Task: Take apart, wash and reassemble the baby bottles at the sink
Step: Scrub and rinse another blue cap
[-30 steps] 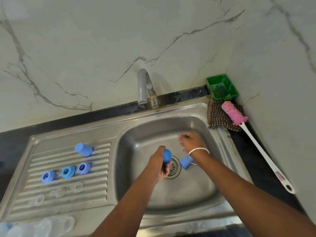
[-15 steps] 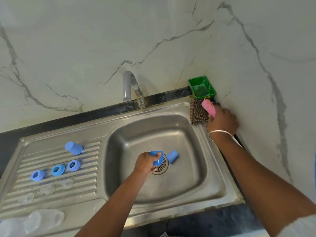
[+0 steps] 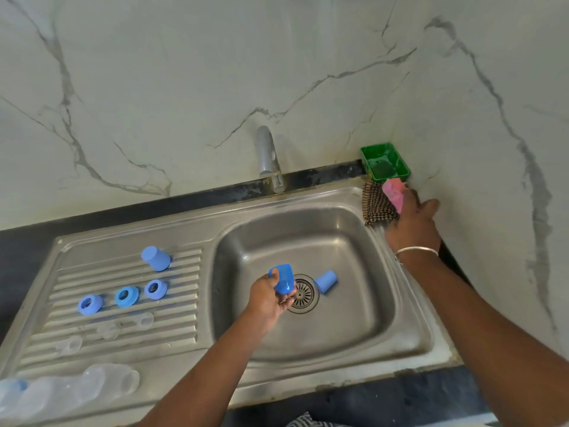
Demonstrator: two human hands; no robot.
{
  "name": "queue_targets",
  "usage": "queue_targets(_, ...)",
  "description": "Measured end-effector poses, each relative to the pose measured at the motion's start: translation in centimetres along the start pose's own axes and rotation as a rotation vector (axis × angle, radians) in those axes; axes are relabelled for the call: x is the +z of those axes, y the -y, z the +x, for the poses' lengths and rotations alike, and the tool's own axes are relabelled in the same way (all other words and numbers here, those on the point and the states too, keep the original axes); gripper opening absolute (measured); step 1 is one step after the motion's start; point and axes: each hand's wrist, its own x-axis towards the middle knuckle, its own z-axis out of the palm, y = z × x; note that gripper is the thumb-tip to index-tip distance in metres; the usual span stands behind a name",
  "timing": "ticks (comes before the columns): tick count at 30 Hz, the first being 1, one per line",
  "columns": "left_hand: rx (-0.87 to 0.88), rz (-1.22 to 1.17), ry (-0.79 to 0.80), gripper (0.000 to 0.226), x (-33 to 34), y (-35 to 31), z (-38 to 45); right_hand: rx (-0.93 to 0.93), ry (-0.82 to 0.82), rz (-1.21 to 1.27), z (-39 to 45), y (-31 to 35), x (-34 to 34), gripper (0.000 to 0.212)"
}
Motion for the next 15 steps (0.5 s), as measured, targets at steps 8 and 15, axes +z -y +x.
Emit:
queue_targets(8, -0.096, -0.277, 0.108, 0.046, -1.8, -1.4, -0.5, -0.306, 0.256, 0.057, -8.8, 9.2, 1.1, 0.059)
queue_targets(15, -0.032, -0.498, 0.152, 0.036, -3.4, -2.5, -1.7, -0.414, 0.334, 0.328, -14.2, 14.0, 4.1, 0.056)
